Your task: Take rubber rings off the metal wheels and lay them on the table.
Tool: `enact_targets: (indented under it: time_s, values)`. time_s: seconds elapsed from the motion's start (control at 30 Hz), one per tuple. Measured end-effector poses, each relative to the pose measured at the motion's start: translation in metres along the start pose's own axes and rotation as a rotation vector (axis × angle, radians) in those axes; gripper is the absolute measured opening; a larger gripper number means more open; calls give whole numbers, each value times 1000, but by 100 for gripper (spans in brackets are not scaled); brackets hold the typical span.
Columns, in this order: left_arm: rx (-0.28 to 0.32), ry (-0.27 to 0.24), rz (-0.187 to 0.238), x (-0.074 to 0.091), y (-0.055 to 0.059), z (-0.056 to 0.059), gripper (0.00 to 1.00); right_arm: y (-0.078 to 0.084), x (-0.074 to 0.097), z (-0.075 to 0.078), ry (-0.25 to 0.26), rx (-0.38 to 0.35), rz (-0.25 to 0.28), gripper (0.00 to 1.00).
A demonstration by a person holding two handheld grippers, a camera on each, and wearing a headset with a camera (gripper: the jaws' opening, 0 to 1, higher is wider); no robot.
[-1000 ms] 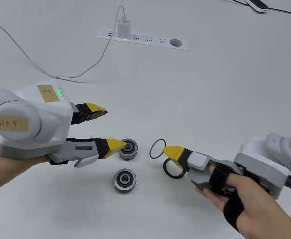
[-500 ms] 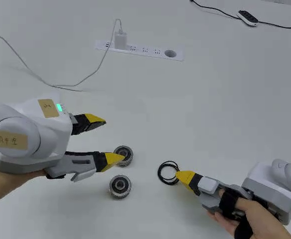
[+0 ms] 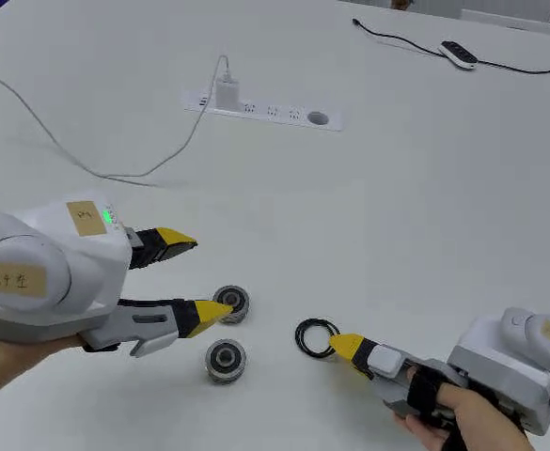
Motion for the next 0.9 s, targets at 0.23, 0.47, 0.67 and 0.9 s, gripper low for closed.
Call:
enact_targets:
  time_s: [0.23,0.47,0.67,0.9]
  values:
    - [9,-10,13,3,-2,-1,47,-3,5,-3,-13,45,3,16]
    - [13,-26,27,10,-3,-2,48,-6,11,-12,-36,87,12,18]
    - [9,-64,25,18,1,-7,49,-11,19,-26,-67,215,9,23]
    - [34,-93,28,34,7,-13,50,-24,34,-46,-96,451,34,27]
Point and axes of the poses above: the centre of the closed fingertips' face, and the gripper's own axes: x roughly backward along the fingers, z roughly to its right, y roughly out of its underside, the point moved 9 cm from there along x, roughly backward along the fingers, and after that the axes turned 12 degrees about -y, right-handed, at the moved point
